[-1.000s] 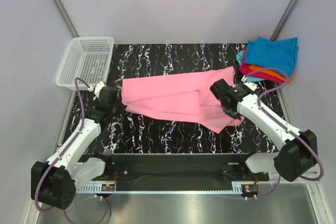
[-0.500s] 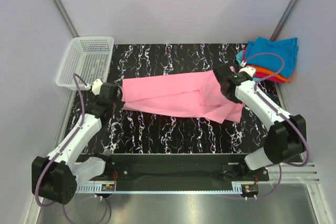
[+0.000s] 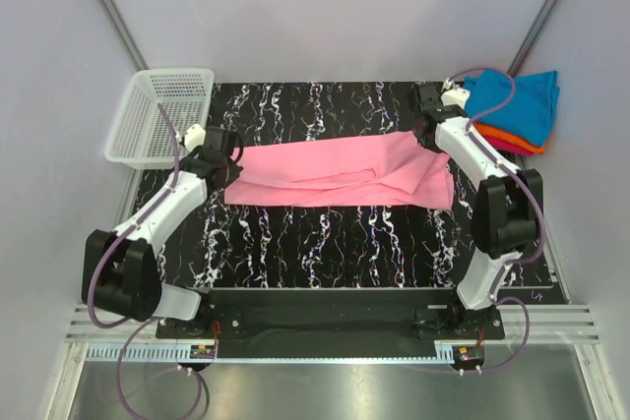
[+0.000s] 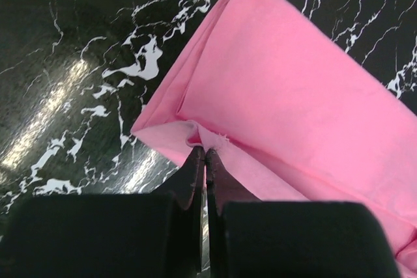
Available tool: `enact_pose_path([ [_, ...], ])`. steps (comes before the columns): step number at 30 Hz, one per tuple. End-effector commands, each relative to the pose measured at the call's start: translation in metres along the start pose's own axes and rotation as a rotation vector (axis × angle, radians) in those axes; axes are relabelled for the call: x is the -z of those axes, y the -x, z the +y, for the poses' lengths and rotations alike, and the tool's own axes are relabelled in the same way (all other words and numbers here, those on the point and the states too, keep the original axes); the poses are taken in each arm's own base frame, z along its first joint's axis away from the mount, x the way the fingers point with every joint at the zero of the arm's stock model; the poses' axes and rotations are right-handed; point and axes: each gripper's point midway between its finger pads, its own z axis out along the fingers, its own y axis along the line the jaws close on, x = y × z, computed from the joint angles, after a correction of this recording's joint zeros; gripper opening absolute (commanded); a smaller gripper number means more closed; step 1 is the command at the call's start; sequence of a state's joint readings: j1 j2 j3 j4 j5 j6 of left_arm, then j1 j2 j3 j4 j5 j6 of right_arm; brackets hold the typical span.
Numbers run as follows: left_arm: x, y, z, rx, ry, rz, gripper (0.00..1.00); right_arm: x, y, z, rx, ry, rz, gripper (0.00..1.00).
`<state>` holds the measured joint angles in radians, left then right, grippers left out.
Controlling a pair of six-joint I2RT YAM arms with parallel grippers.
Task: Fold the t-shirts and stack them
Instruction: Fold the tshirt
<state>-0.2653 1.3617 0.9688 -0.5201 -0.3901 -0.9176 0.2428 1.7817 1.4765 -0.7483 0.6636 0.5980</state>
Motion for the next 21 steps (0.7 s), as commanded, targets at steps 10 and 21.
enact_pose_path([
  [10,-0.035,0.052,-0.014,0.095,0.066,-0.122,0.0,-0.038,0.04,0.062,0.055,0.136,-0.041,0.0],
  [21,-0.069,0.053,-0.021,0.08,0.08,-0.119,0.06,-0.064,0.039,0.08,0.12,0.194,-0.011,0.03],
])
